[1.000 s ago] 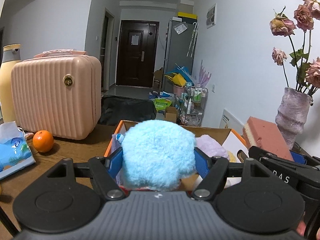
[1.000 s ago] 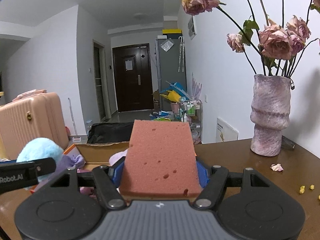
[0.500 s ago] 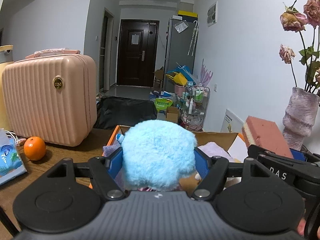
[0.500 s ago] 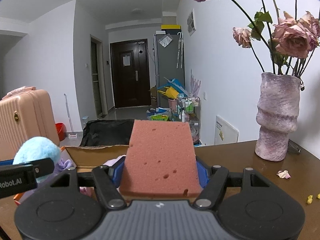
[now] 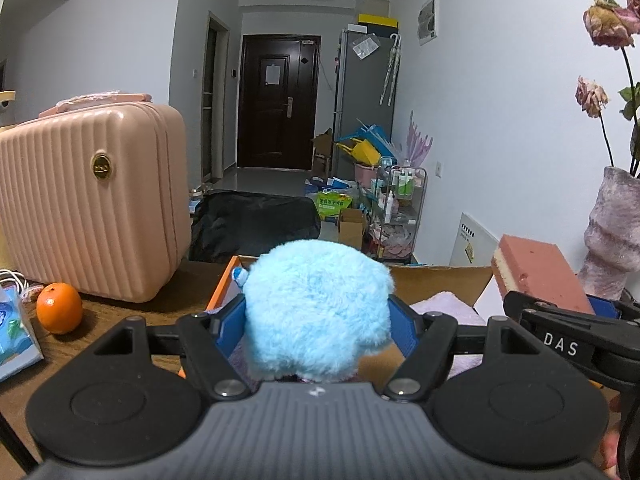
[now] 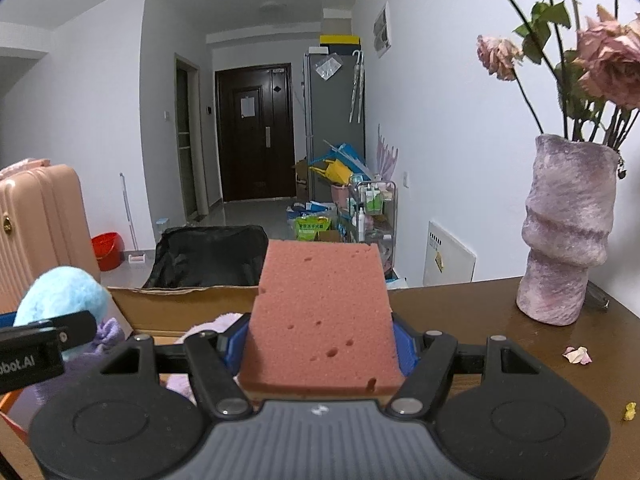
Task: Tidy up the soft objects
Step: 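Carry the blue ball with the left tool while the right tool carries the pink sponge over the box, then open both tools to drop the ball and sponge into the box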
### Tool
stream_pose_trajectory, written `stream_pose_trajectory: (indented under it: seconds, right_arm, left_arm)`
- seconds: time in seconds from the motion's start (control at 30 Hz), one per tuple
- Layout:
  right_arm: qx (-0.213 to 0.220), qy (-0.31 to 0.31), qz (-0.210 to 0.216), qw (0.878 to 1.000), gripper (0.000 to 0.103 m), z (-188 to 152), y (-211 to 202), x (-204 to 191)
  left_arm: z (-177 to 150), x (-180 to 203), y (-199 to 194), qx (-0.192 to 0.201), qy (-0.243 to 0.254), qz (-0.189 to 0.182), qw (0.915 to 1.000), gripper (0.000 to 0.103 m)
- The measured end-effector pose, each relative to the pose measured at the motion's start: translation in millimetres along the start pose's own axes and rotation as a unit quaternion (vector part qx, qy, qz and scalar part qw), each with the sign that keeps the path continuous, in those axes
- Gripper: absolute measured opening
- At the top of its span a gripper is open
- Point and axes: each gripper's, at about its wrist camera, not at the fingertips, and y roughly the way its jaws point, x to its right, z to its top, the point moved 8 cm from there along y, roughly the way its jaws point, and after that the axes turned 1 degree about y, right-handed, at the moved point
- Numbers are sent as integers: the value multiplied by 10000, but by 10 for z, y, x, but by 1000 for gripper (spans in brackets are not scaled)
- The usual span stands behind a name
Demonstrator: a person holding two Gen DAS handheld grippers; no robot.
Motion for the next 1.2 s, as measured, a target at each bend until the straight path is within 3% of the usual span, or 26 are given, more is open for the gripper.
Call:
stream_pose_trajectory:
  seconds: [0.6,0.87,0.93,0.97,1.03,1.1,1.2]
  right_arm:
    - [-198,-84,196,9996,69,5,312,-120]
    - [-303,-37,224,9993,71,-8,341,-90]
    - [-299,-7,195,9994,79,-2,345,-70]
    - [-293,3,180,9994,82,0,343,-63]
    - [-277,65,179,9994,96,3,336,-44]
    - [-264,125,176,9994,103,1,328,-25]
    - [-300,123,168,9993,103,-9,340,-13]
  left_arm:
    - [3,63,279,-34,266,99,9996,74]
    - [14,-7,304,-94,105,-31,9999,85]
    - [18,-40,305,-90,48,0,9999,99]
    - [22,-60,302,-72,22,47,10000,101]
    - [37,-102,284,-6,-48,151,9999,103]
    - [48,-136,277,8,-116,209,9997,103]
    - [47,-185,295,-28,-219,255,9994,103]
